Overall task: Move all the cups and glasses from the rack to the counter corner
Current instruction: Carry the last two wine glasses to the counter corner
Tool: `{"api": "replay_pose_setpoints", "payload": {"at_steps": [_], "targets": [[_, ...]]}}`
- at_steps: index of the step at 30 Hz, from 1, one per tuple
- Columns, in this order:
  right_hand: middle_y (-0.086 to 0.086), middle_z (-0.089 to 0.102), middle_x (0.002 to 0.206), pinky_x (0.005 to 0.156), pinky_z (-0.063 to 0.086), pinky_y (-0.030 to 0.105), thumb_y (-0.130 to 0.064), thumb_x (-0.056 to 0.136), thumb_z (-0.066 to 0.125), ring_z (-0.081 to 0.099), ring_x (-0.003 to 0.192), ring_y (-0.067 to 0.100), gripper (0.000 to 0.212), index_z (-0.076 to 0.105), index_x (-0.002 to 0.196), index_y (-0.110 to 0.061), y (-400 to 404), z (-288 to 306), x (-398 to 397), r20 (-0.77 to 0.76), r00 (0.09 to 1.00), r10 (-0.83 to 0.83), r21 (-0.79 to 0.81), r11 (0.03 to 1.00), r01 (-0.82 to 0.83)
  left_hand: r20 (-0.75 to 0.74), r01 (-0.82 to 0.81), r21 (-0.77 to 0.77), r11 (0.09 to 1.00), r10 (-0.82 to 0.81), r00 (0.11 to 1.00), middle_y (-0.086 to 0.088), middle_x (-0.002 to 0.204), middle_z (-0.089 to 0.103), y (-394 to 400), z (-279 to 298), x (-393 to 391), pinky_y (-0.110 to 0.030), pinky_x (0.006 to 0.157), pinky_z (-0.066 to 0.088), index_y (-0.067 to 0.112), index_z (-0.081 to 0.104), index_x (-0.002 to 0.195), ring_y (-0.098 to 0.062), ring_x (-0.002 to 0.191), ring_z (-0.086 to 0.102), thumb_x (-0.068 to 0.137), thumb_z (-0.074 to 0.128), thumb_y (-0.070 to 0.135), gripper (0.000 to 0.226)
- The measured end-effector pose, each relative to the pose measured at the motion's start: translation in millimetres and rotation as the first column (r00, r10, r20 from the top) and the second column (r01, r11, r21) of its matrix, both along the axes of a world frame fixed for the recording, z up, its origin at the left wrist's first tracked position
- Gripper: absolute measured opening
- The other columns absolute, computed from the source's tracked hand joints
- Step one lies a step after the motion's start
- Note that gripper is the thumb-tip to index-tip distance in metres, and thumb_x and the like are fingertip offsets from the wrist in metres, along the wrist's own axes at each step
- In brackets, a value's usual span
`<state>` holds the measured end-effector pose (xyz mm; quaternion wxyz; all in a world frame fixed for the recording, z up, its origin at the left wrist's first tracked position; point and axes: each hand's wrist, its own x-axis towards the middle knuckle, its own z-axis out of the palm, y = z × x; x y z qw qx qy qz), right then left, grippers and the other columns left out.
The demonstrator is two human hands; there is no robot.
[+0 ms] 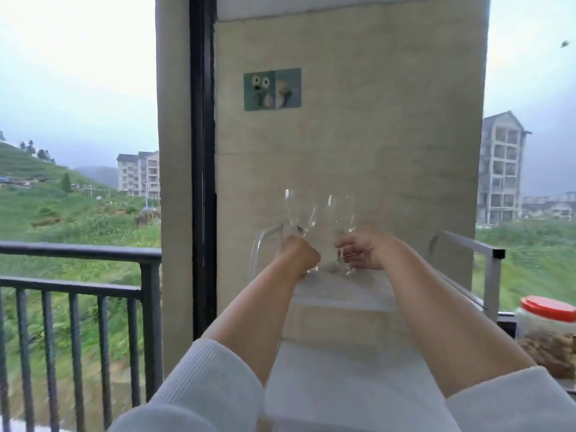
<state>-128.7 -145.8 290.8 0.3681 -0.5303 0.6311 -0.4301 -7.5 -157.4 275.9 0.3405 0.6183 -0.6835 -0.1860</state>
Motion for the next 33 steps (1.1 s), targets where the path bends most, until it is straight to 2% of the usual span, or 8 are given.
{"api": "replay_pose_setpoints", "payload": {"at_steps": [3, 7, 10, 13, 15, 19, 26, 33], "targets": [[-0.004, 0.060, 0.042, 0.053, 0.031, 0.022, -0.013, 0.089, 0.049, 0.047, 0.058, 0.010, 0.023, 0.050, 0.066, -0.017, -7.9, -3.6, 0.8, 0.055, 0.998, 0.006, -0.034, 0.999, -0.004, -0.057, -0.009, -0.001, 1.000, 0.009, 0.998, -0.014, 0.109, 0.064, -14.8, -3.7, 0.8, -0.026, 0.069, 0.048, 0.000, 0.052, 0.120, -0.027, 0.097, 0.063, 0.082, 0.052, 0.006, 0.038], [-0.004, 0.053, 0.026, 0.033, 0.025, 0.016, -0.007, 0.085, 0.052, 0.039, 0.023, 0.004, 0.027, 0.047, 0.059, -0.012, -7.9, -9.8, 0.3, -0.002, 1.000, -0.022, -0.067, 0.997, 0.022, -0.064, 0.008, -0.128, 0.992, -0.017, 0.998, -0.013, 0.117, 0.061, -26.1, -10.0, -1.6, -0.026, 0.071, 0.040, 0.007, 0.046, 0.123, -0.029, 0.107, 0.059, 0.080, 0.052, 0.003, 0.044], [-0.003, 0.042, 0.019, 0.026, 0.021, 0.012, -0.002, 0.082, 0.053, 0.036, 0.017, 0.006, 0.029, 0.044, 0.056, -0.008, -4.7, -9.6, -1.4, 0.000, 0.995, -0.100, -0.117, 0.988, 0.099, -0.089, 0.043, -0.181, 0.983, -0.060, 0.994, -0.013, 0.117, 0.061, -25.4, -10.6, 0.6, -0.025, 0.073, 0.039, 0.011, 0.045, 0.127, -0.028, 0.108, 0.058, 0.081, 0.051, 0.004, 0.047], [-0.005, 0.029, 0.016, 0.037, 0.035, 0.020, 0.002, 0.083, 0.048, 0.037, 0.021, 0.011, 0.029, 0.040, 0.058, -0.010, -1.2, -8.9, -1.9, 0.068, 0.984, -0.167, -0.143, 0.974, 0.175, -0.323, 0.104, -0.135, 0.985, -0.143, 0.936, -0.011, 0.079, 0.063, -24.3, -8.6, 1.3, -0.018, 0.054, 0.040, 0.018, 0.053, 0.110, -0.023, 0.069, 0.059, 0.078, 0.051, 0.002, 0.036], [-0.006, 0.025, 0.014, 0.043, 0.032, 0.024, 0.004, 0.084, 0.045, 0.030, 0.015, 0.008, 0.031, 0.037, 0.058, -0.010, 3.4, -7.8, -2.0, 0.082, 0.975, -0.205, -0.149, 0.965, 0.215, -0.463, 0.133, -0.118, 0.984, -0.173, 0.869, -0.006, 0.054, 0.052, -21.6, -7.9, -0.1, -0.017, 0.040, 0.037, 0.015, 0.052, 0.091, -0.014, 0.043, 0.050, 0.078, 0.053, 0.000, 0.019], [-0.005, 0.025, 0.012, 0.032, 0.027, 0.015, 0.001, 0.085, 0.043, 0.037, 0.019, 0.011, 0.032, 0.035, 0.056, -0.011, 23.2, 0.4, 3.6, 0.008, 0.968, -0.251, -0.176, 0.952, 0.248, -0.604, 0.128, -0.105, 0.986, -0.165, 0.780, -0.006, 0.048, 0.037, -8.9, -3.2, 1.5, -0.015, 0.034, 0.030, 0.015, 0.043, 0.064, -0.004, 0.014, 0.030, 0.076, 0.062, -0.002, 0.028], [0.005, 0.034, 0.049, 0.044, 0.033, 0.028, 0.008, 0.082, 0.045, 0.036, 0.024, 0.010, 0.030, 0.042, 0.060, -0.013, 70.1, 10.0, -11.1, 0.168, 0.979, -0.118, -0.321, 0.932, 0.168, -0.629, 0.137, -0.111, 0.984, -0.176, 0.757, -0.005, 0.043, 0.031, 40.2, -1.0, -2.2, -0.017, 0.038, 0.027, 0.012, 0.042, 0.060, -0.015, 0.029, 0.030, 0.077, 0.056, -0.007, 0.029], [-0.001, 0.034, 0.042, 0.029, 0.028, 0.011, 0.001, 0.085, 0.051, 0.027, 0.021, 0.002, 0.028, 0.045, 0.063, -0.013, 148.4, 6.8, -38.2, 0.204, 0.976, -0.082, -0.356, 0.922, 0.152, -0.615, 0.274, -0.075, 0.959, -0.261, 0.744, 0.007, 0.023, 0.028, 126.7, -10.3, -13.8, -0.019, 0.047, 0.029, 0.015, 0.035, 0.053, -0.010, 0.023, 0.028, 0.077, 0.052, -0.001, 0.033]]}}
